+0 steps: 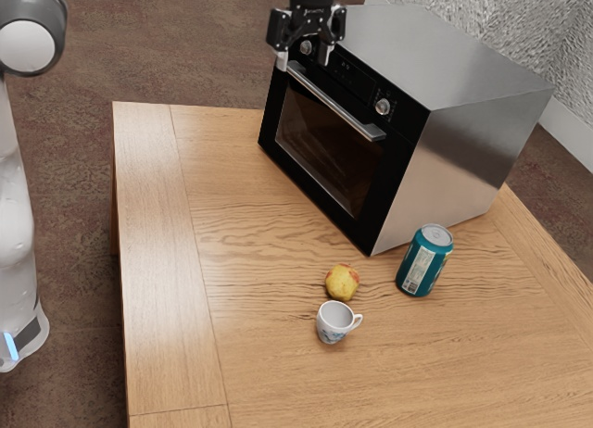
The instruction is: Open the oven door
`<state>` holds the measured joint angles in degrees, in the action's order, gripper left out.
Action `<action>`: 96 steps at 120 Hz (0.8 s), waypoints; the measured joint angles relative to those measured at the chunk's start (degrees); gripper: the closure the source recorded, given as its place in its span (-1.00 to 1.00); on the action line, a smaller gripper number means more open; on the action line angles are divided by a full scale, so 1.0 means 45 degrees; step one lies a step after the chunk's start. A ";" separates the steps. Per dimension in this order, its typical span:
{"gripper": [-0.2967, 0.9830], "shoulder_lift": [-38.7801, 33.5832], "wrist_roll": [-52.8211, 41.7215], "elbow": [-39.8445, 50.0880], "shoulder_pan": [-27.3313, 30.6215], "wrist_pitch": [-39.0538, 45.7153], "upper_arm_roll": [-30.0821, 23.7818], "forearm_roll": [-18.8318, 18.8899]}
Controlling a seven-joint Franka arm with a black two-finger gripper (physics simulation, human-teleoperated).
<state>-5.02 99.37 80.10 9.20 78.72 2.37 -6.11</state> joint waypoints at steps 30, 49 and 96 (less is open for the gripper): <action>-0.54 -0.0428 0.2075 -0.0065 -0.0684 -0.0211 0.0032 0.0051; -0.54 -0.1426 0.3143 0.0632 -0.0934 0.0033 0.0125 0.0104; -0.54 -0.2304 0.4704 0.4523 -0.1316 0.5526 0.0138 -0.0032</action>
<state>-15.38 120.54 100.45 3.27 103.59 2.99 -6.26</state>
